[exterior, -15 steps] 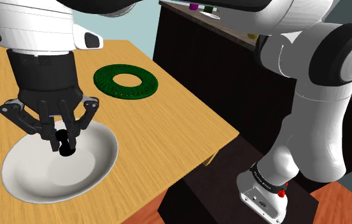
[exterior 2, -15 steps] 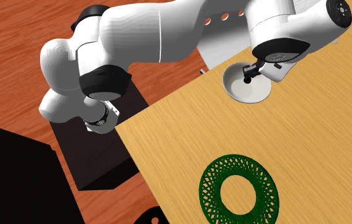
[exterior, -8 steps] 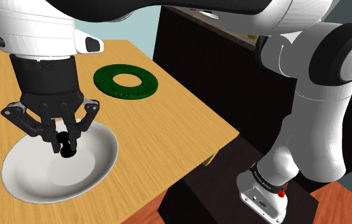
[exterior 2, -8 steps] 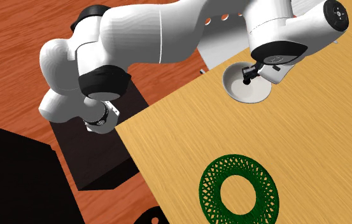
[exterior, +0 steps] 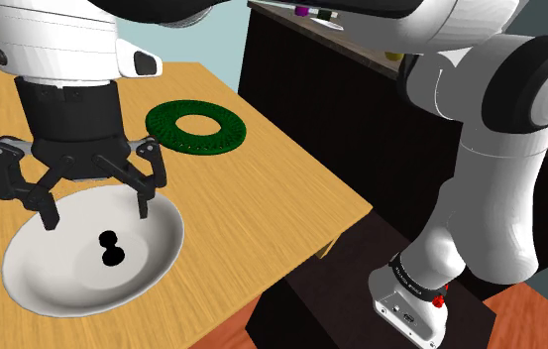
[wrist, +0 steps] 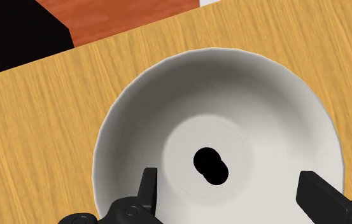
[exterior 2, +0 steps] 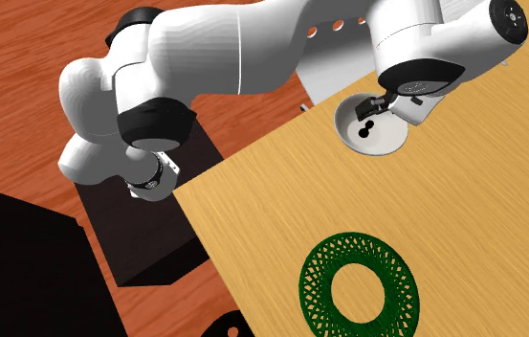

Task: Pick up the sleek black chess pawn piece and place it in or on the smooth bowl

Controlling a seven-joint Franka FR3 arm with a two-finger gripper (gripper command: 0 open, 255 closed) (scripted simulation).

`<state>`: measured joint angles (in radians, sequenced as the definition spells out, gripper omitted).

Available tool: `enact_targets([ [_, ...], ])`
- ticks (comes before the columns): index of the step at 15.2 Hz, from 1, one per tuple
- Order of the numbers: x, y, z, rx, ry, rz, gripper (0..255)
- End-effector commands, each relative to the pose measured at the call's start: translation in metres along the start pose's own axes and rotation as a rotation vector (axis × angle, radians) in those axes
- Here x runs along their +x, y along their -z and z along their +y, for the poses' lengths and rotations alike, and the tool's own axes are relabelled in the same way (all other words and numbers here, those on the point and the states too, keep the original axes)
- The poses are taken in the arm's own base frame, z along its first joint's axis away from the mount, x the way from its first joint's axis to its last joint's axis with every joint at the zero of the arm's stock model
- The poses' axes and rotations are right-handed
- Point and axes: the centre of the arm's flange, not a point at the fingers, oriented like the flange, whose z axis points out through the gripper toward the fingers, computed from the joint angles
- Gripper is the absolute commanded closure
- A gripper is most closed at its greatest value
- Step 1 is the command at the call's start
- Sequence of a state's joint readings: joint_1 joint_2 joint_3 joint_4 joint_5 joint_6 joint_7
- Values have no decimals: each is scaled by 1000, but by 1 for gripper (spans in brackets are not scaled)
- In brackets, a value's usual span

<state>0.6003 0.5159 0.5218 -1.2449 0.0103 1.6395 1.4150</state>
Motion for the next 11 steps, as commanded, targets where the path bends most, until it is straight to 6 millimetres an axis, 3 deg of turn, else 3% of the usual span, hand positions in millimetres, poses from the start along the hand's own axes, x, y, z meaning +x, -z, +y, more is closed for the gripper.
enact_targets([
  [1,1,20,-1,0,0,0,0],
  [3,1,44,-1,0,0,0,0],
  [11,1,44,-1,0,0,0,0],
])
